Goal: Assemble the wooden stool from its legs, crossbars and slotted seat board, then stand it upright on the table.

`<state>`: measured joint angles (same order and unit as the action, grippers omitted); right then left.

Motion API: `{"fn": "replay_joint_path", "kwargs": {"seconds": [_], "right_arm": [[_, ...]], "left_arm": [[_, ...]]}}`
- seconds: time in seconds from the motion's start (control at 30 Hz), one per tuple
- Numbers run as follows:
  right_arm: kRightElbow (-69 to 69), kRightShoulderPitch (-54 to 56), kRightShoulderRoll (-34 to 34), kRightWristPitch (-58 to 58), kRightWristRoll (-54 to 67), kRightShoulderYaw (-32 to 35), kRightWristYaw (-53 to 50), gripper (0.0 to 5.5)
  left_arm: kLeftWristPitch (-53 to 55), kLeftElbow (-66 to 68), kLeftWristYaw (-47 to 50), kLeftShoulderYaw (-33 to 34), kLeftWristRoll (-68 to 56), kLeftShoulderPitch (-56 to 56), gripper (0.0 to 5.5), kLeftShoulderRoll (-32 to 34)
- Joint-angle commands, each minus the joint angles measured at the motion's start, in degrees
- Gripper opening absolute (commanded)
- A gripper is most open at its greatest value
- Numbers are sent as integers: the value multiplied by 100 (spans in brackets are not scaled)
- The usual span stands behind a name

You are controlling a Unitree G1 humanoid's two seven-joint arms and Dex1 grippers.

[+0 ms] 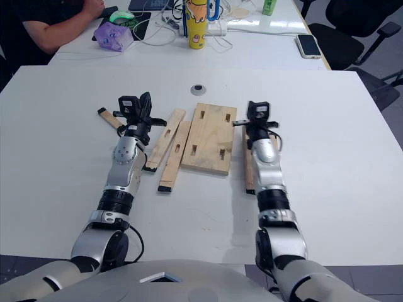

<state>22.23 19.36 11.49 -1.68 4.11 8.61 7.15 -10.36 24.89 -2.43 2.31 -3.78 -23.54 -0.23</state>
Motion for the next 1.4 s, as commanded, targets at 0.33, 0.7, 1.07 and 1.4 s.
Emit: {"fn": "replay_joint_path", "kwargs": {"seconds": [0.33, 0.7, 1.07, 1.4], "right_arm": [[-1467, -589, 1624, 2678, 1127, 556, 1630, 210], [-1728, -1390, 1620, 3161, 1161, 621, 1567, 229], [-1907, -1626, 1503, 3337, 1478, 556, 1828, 229], [-1996, -1762, 1591, 3646, 1358, 149, 1976, 229]], "left_arm": [[285, -676, 234, 26, 62, 650, 0, -10], [354, -803, 304, 20, 48, 751, 0, -40], [361, -756, 318, 62, 31, 770, 0, -41], [369, -761, 320, 92, 12, 783, 0, -56]]}}
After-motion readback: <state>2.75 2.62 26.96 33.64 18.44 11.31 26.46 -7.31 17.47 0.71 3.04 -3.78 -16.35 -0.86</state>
